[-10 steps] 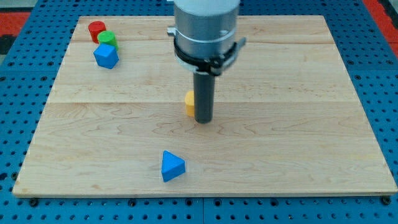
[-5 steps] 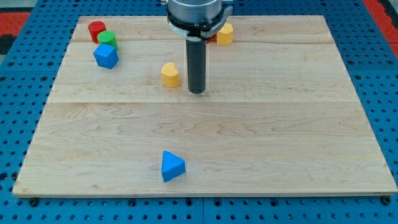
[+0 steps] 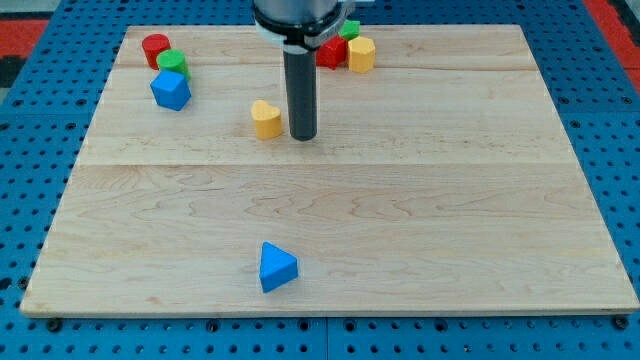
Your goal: Move the yellow heart diagonally to the top right of the blue cube
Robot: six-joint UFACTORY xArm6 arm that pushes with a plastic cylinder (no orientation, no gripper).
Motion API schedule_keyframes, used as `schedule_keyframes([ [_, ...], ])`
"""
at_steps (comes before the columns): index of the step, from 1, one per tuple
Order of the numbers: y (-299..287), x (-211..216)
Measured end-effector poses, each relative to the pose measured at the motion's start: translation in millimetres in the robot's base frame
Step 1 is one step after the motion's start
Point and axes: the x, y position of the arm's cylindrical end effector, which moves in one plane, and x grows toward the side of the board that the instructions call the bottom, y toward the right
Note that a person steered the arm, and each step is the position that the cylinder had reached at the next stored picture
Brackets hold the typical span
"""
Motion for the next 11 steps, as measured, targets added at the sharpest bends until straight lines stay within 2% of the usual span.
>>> schedule_keyframes([
  [1, -54, 1],
  [3, -102, -13],
  [5, -72, 3],
  [6, -24, 9],
  [7, -33, -15],
  [8, -81, -57],
  [9, -105, -70],
  [11, 13, 45],
])
